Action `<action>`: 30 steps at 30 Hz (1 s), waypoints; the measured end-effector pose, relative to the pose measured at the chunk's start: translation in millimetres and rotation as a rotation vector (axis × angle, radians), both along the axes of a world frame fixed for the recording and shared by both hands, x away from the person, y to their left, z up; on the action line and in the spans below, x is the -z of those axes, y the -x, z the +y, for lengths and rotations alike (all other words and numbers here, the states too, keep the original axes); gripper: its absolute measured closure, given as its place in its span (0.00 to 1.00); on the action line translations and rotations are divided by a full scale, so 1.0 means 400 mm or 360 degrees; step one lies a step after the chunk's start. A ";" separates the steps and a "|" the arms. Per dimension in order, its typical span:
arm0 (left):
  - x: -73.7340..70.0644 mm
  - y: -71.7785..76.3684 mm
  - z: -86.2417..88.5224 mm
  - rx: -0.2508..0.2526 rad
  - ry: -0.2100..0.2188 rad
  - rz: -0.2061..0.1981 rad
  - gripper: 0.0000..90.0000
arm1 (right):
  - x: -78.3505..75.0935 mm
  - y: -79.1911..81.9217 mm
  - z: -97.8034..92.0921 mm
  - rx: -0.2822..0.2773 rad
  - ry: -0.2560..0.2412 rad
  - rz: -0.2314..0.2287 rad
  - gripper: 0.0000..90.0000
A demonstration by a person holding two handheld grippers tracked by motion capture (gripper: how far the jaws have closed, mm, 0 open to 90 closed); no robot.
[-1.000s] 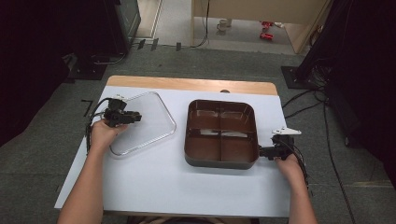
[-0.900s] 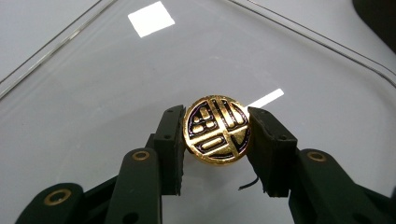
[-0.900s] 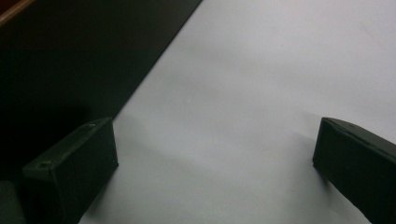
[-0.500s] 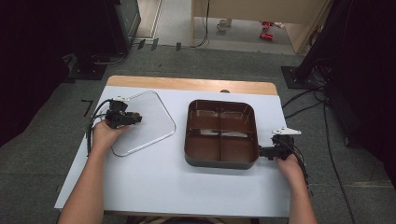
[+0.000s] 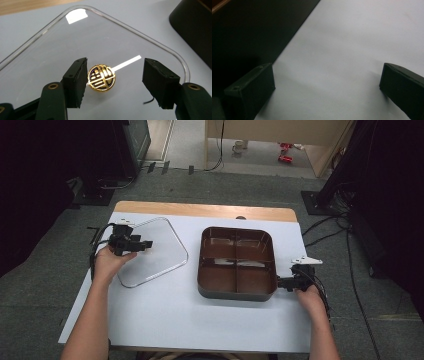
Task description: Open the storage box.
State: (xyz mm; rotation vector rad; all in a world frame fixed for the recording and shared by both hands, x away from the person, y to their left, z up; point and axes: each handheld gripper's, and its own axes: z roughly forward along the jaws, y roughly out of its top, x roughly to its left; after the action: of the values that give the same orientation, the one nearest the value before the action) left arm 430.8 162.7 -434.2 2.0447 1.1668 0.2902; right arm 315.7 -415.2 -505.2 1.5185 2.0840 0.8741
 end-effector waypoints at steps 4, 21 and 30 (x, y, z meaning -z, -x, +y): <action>-0.022 0.015 -0.007 0.0027 0.0020 0.0001 0.39 | 0.000 0.000 0.000 0.0000 0.0000 -0.0001 0.00; -0.062 0.098 -0.088 0.0161 0.0087 -0.0111 0.31 | 0.000 0.000 0.000 0.0000 -0.0001 0.0001 0.00; -0.038 0.149 -0.146 0.0248 0.0072 -0.0125 0.29 | 0.000 0.000 0.000 -0.0001 -0.0002 0.0000 0.00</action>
State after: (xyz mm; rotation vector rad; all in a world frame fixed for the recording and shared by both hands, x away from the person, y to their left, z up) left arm 371.4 104.2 -419.1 2.0525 0.9526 0.2626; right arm 315.9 -415.3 -505.2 1.5190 2.0843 0.8754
